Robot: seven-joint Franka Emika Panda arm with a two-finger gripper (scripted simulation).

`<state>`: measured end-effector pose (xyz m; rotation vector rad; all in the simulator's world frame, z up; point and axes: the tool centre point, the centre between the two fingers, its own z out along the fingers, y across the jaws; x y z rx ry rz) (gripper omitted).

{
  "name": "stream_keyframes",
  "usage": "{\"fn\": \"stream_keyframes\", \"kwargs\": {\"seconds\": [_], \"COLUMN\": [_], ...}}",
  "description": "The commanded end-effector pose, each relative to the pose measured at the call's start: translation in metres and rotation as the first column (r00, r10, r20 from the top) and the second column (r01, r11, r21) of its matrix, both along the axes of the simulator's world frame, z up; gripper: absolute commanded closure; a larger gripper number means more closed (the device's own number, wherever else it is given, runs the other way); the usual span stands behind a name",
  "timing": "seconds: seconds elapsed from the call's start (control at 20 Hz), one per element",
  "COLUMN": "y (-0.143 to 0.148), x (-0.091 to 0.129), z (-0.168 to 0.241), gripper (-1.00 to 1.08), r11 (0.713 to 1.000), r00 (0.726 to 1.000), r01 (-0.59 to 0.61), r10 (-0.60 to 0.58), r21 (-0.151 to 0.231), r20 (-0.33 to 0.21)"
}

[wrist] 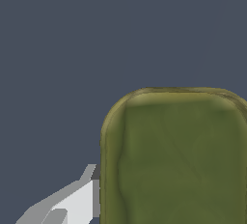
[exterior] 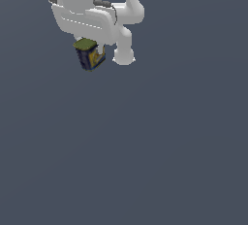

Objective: Pick up the object and move it to a goal position.

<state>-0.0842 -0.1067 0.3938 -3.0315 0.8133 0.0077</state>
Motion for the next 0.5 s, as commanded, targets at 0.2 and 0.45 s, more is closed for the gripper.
{"fn": "stream_keyframes", "kwargs": {"seconds": [0.2,0.45], "y": [-0.035,-0.053], "x": [-0.025,-0.037], "z": [0.063,0.096], "gripper": [1.08,1.08], "r11": [1.0,1.0], "r00": [1.0,1.0], "r01": [0.0,-0.001], "r10": [0.0,0.001], "r21": [-0.002,-0.003], "r20": [0.004,0.004]}}
